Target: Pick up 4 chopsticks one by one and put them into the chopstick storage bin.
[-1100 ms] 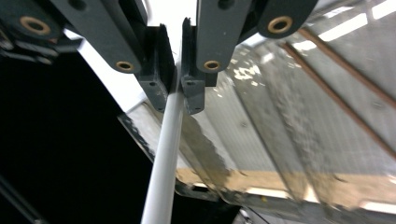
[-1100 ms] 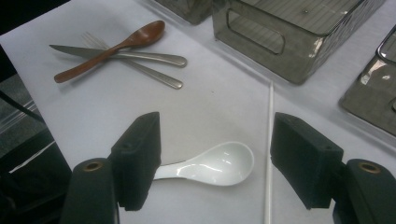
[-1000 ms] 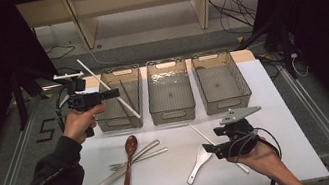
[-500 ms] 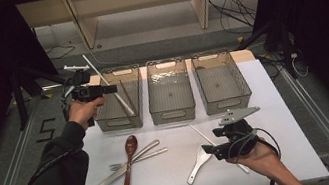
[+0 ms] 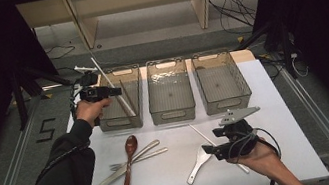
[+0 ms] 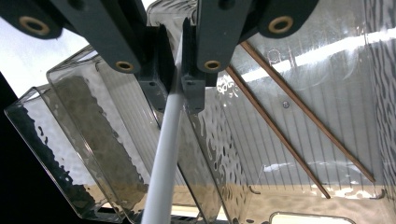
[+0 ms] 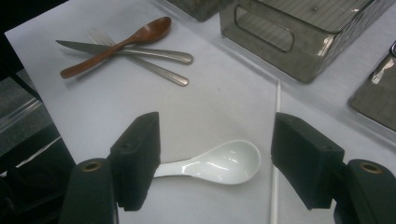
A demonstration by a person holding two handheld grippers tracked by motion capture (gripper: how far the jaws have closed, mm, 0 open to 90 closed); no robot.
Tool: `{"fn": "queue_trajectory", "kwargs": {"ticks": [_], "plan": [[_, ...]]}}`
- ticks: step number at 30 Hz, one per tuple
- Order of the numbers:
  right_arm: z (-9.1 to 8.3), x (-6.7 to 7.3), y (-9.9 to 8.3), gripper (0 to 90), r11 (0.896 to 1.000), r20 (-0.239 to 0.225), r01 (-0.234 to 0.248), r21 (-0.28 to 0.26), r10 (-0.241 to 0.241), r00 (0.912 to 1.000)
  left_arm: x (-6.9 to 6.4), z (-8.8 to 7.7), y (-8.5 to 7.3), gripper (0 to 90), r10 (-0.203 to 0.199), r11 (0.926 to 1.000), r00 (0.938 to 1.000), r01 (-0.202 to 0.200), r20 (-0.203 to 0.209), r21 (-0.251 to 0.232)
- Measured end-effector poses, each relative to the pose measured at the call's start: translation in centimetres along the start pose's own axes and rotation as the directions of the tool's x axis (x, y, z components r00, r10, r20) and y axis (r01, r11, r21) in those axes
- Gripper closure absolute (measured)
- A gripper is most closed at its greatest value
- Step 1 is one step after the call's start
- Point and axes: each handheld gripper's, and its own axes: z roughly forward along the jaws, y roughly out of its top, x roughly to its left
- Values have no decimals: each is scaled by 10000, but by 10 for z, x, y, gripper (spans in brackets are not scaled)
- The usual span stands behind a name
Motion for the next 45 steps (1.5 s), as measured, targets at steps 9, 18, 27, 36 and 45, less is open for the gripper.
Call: {"fn": "queue_trajectory", "kwargs": {"ticks": [9, 18, 27, 36, 45], "plan": [[0, 0, 0, 338, 10000, -36, -34, 13, 34, 10000, 3, 6, -3, 828, -19, 9998, 10000, 21, -83, 205], [0, 0, 0, 338, 10000, -52, -31, -56, 31, 10000, 5, 12, -6, 827, -21, 9995, 9998, 28, -198, 319], [0, 0, 0, 337, 10000, -69, -17, -44, 17, 10000, 4, 16, -7, 826, 33, 9988, 9997, -20, -254, 485], [0, 0, 0, 338, 10000, -77, -17, -31, 17, 10000, 6, 21, -8, 812, 85, 9980, 9983, -48, -578, 630], [0, -1, 0, 338, 10000, -77, -16, -20, 16, 10000, 8, 20, -7, 761, -107, 9991, 9971, 138, -751, 403]]}}
